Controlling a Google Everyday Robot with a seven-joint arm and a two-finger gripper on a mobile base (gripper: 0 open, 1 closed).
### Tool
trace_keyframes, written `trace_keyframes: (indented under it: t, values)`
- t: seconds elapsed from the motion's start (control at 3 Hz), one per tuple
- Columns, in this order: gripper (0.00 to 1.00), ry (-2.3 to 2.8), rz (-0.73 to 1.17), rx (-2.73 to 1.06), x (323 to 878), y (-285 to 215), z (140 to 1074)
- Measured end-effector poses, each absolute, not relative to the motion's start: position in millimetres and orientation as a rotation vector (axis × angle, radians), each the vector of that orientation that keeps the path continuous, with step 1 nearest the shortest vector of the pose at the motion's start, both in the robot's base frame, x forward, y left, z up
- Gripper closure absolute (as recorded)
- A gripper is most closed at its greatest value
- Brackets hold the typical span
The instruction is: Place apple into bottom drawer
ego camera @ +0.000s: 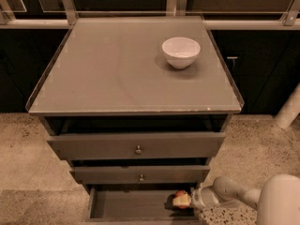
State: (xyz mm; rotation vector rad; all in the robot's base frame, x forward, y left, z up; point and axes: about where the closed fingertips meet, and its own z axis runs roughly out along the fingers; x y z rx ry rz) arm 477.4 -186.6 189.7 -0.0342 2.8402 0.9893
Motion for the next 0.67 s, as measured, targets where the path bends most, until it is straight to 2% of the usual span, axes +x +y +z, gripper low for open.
trace_keyframes:
  t: [0.67]
  values:
    - [0.35,2.840,0.989,-0.034,477.4,-186.5,189.7]
